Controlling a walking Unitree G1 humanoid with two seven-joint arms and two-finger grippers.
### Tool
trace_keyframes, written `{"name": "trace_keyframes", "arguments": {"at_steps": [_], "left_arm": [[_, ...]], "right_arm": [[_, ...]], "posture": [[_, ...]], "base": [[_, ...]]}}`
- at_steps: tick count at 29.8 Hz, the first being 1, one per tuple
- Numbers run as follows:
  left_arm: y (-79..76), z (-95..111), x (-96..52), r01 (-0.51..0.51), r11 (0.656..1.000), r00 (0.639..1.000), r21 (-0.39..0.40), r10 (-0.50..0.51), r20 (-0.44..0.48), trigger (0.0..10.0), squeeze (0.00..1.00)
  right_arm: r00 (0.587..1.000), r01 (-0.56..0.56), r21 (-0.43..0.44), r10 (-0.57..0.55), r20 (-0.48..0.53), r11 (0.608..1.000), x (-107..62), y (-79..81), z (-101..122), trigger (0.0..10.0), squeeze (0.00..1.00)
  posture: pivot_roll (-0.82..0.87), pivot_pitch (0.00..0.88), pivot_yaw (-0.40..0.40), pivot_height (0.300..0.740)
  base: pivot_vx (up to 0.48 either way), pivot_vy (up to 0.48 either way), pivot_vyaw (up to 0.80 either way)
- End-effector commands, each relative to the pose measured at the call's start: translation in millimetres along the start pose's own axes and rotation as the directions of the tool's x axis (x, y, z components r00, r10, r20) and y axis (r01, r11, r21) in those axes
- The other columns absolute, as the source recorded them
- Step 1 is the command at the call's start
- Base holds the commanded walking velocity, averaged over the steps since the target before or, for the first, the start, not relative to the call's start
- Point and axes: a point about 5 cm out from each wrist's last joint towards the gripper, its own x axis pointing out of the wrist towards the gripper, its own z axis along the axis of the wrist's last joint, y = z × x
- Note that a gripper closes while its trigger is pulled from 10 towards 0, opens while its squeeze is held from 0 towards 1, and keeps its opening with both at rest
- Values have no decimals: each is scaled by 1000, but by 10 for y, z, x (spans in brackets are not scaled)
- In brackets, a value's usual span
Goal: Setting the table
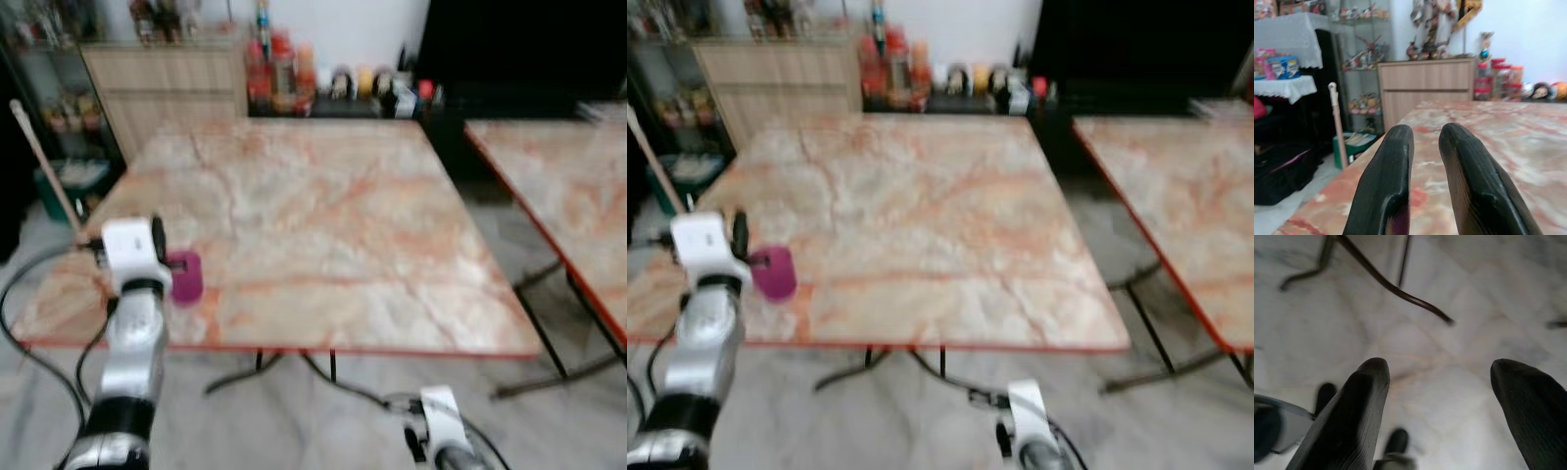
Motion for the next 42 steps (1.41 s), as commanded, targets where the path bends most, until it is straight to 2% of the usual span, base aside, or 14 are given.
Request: {"name": "trace_keyframes", "arguments": {"at_steps": [1, 4, 9, 10, 11, 14, 20, 22, 25, 29, 33, 37, 38, 42], "left_arm": [[-118, 42, 15, 27, 999, 1000, -23, -27, 9, 10000, 0], [-31, 162, 69, -11, 999, 999, -35, 13, 49, 10000, 0], [104, 260, 154, -51, 995, 998, -88, 54, 26, 10000, 0], [124, 274, 163, -55, 994, 998, -93, 58, 24, 10000, 361], [136, 281, 169, -58, 994, 998, -96, 60, 24, 10000, 1000], [203, 335, 193, -61, 991, 998, -119, 64, 18, 10000, 1000], [199, 382, 218, 37, 992, 996, -121, -47, -74, 10000, 1000], [162, 401, 212, 118, 985, 981, -128, -135, -138, 10000, 1000], [157, 369, 197, 172, 980, 958, -102, -191, -212, 10000, 1000], [140, 332, 172, 211, 969, 934, -126, -238, -267, 10000, 1000], [175, 258, 125, 219, 971, 898, -98, -240, -370, 10000, 1000], [232, 239, 111, 203, 976, 882, -82, -219, -417, 10000, 1000], [268, 212, 104, 210, 977, 873, -44, -208, -440, 10000, 0], [365, 166, 85, 180, 984, 864, -3, -159, -478, 10000, 0]], "right_arm": [[1000, 29, -4, -29, -9, 1000, -13, -118, -31, 10000, 0], [999, 23, 10, -23, -22, 1000, -17, -106, -67, 10000, 0], [999, 23, 9, -23, -37, 1000, -24, -110, -108, 10000, 0], [999, 23, 8, -22, -40, 1000, -24, -110, -112, 10000, 0], [999, 22, 8, -22, -41, 1000, -25, -110, -114, 10000, 0], [999, 22, 5, -21, -46, 1000, -26, -108, -123, 10000, 0], [999, 21, 9, -20, -47, 1000, -26, -108, -124, 10000, 0], [999, 18, 9, -18, -49, 1000, -25, -103, -123, 10000, 0], [999, 12, 10, -11, -52, 1000, -23, -77, -127, 10000, 0], [998, 8, 8, -7, -56, 1000, -24, -63, -137, 10000, 0], [998, 6, 8, -5, -60, 1000, -27, -57, -153, 10000, 0], [998, 4, 8, -3, -64, 1000, -28, -59, -163, 10000, 0], [998, 4, 7, -3, -66, 1000, -29, -62, -166, 10000, 0], [998, -1, 3, 2, -68, 1000, -29, -57, -168, 10000, 0]], "posture": [[43, 0, -20, 732], [38, 0, -17, 732], [39, 0, -16, 732], [39, 0, -16, 732], [39, 0, -16, 732], [38, 0, -13, 732], [46, 0, -12, 732], [51, 0, -12, 732], [55, 0, -9, 732], [55, 0, -7, 732], [52, 0, -3, 732], [54, 0, -3, 732], [57, 0, -4, 732], [55, 0, -2, 732]], "base": [[416, 0, 0], [0, 0, 0], [0, 0, 0], [0, 0, 0], [0, 0, 0], [0, 0, 0], [0, 0, 0], [0, 0, 0], [0, 0, 0], [0, 0, 0], [0, 0, 0], [0, 0, 0], [0, 0, 0], [0, 0, 0]]}}
